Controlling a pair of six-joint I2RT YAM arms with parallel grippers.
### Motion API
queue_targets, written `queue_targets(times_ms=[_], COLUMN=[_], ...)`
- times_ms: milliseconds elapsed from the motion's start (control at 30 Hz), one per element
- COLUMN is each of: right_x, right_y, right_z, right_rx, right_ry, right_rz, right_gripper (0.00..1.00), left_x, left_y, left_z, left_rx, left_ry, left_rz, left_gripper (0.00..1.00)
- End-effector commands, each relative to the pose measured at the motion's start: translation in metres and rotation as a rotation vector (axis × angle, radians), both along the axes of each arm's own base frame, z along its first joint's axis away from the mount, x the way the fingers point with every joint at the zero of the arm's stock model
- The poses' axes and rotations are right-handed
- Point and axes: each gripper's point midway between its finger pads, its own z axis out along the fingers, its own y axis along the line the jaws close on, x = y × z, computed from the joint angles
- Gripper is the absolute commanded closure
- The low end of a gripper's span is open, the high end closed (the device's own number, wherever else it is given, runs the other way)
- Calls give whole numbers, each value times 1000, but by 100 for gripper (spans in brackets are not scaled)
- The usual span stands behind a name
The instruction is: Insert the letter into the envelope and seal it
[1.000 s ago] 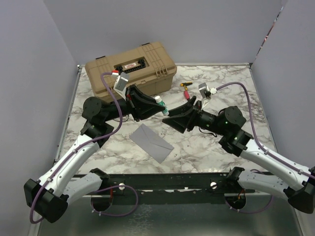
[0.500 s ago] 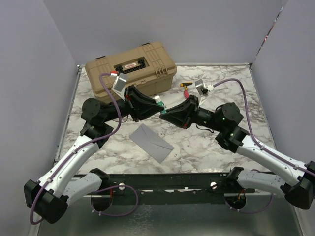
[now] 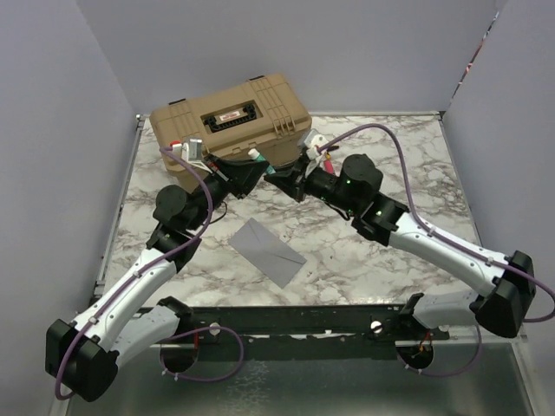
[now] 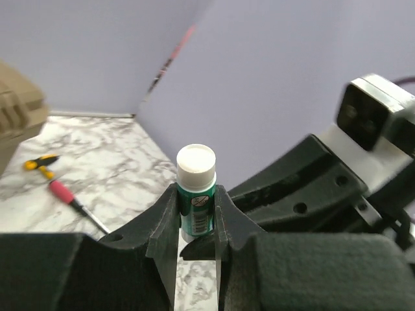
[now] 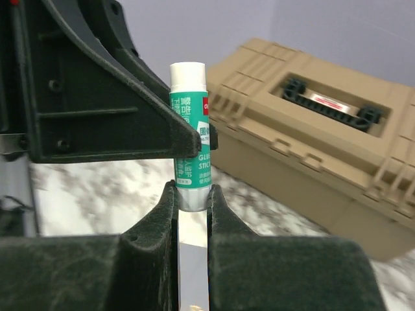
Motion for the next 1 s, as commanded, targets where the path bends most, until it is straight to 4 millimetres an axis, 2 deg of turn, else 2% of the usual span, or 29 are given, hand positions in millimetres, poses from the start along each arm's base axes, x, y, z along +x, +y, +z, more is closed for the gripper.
queue_targets(times_ms=[0,133,233,300,333,367,400,433,500,600,733,867,967], right_x=[75,95,97,92,86,79,71,62,45,19,-5,-37,-48], right_y=[-33,-37,-31,-23,-17,-9,-4,2,6,4,-9,-8,-6], right_z=[-13,-23,-35,-42,-45,-51,-52,-54,-58,-59,-60,-60,-57], right_rx=[-204,-313,-356,-340,-326,-313,-290,-277,-258,-210,-132,-103,-83], right_ry=[-232,-321,-333,-285,-244,-202,-165,-125,-44,33,137,186,200], right_rz=[-390,-597,-634,-596,-538,-471,-411,-349,-254,-139,-4,170,222], right_gripper=[99,99,99,99,99,90,73,63,51,47,46,46,46], left_x=[25,43,51,52,52,50,48,45,38,29,16,-2,-15], left_y=[20,41,49,48,44,39,34,28,18,13,6,-8,-15], left_z=[-14,-26,-36,-42,-44,-45,-44,-43,-43,-47,-50,-49,-44], left_rx=[-60,-126,-125,-107,-94,-70,-43,-16,48,153,262,312,306], left_ry=[86,174,226,242,243,232,214,195,156,116,53,-13,-54], left_rz=[181,322,384,384,370,344,313,284,218,174,93,-42,-123], left_gripper=[100,100,100,100,100,100,100,100,100,100,100,100,100])
